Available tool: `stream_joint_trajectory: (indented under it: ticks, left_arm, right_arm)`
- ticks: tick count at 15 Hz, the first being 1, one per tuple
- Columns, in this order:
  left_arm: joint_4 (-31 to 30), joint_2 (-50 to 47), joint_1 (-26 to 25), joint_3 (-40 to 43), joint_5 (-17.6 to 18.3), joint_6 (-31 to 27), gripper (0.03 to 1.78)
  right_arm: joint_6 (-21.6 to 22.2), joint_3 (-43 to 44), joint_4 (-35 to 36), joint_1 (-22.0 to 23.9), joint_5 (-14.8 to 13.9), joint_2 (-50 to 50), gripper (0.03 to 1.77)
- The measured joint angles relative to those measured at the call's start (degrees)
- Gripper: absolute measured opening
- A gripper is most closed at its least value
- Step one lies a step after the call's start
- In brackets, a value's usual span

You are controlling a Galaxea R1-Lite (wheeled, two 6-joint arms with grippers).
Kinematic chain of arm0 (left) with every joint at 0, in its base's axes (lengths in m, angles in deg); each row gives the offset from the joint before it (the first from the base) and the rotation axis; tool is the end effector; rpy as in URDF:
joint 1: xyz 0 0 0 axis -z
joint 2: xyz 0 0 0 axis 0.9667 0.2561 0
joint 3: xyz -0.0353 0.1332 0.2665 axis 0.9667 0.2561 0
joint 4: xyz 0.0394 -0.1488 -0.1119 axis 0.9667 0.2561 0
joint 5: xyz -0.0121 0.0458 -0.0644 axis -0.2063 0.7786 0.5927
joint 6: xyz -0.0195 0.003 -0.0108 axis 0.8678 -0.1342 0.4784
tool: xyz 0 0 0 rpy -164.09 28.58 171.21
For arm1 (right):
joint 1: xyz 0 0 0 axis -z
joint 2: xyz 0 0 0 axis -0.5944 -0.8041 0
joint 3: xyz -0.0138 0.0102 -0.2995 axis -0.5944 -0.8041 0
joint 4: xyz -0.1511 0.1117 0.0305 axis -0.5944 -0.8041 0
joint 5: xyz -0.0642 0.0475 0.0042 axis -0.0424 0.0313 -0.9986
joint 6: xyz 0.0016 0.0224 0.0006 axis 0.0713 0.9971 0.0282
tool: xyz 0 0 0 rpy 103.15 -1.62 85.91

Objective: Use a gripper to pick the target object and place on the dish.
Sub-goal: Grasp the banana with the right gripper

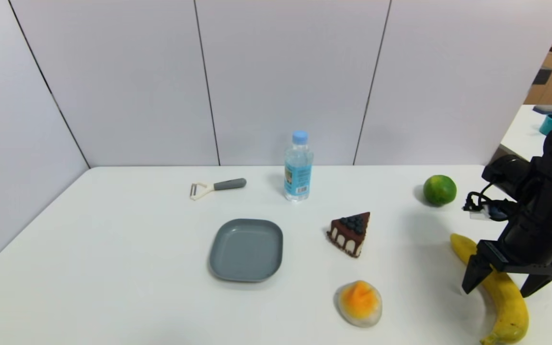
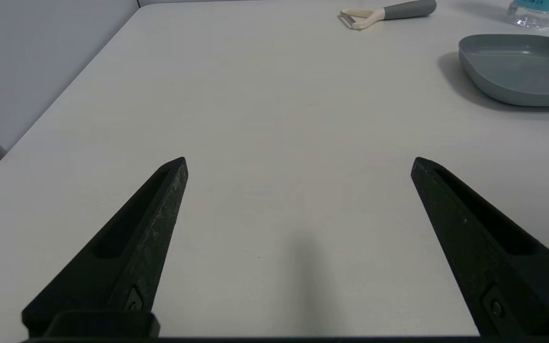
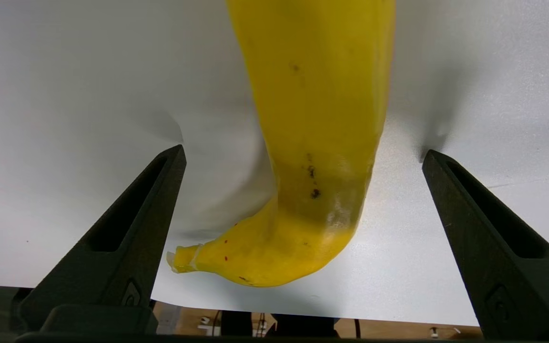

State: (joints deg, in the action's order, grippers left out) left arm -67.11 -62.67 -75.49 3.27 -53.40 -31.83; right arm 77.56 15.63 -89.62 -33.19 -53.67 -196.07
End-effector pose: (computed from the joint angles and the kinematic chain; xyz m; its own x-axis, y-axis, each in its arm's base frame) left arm -0.0229 -0.0002 0.0758 1.0000 0.0029 0.0028 -0.0029 1.0000 0.0032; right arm 0.2812 -0.0146 0.1489 -0.0496 0.0712 -0.9962 0.0287 0.9971 0.0699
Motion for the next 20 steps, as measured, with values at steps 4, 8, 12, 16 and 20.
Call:
stream_joint_trajectory:
  ticks: [4, 8, 12, 16, 20]
  left_arm:
    - [0.00, 0.00, 0.00, 0.00, 0.02, 0.00, 1.69]
    - [0.00, 0.00, 0.02, 0.00, 0.02, 0.00, 1.69]
    - [0.00, 0.00, 0.00, 0.00, 0.02, 0.00, 1.69]
    - [0.00, 0.00, 0.00, 0.00, 0.05, 0.00, 1.69]
    - [0.00, 0.00, 0.00, 0.00, 0.00, 0.00, 1.69]
  right_arm:
    - [0.24, -0.21, 0.29, -0.91, 0.00, -0.17, 1.71]
    - [0.48, -1.79, 3.28, -1.91, -0.22, -0.26, 1.71]
    - [0.44, -2.04, 3.61, -2.02, -0.12, -0.56, 1.71]
    - [0.48, -2.00, 6.33, -1.88, 0.11, -0.98, 1.29]
    - [0.52, -2.15, 6.34, -1.88, 0.68, -1.19, 0.84]
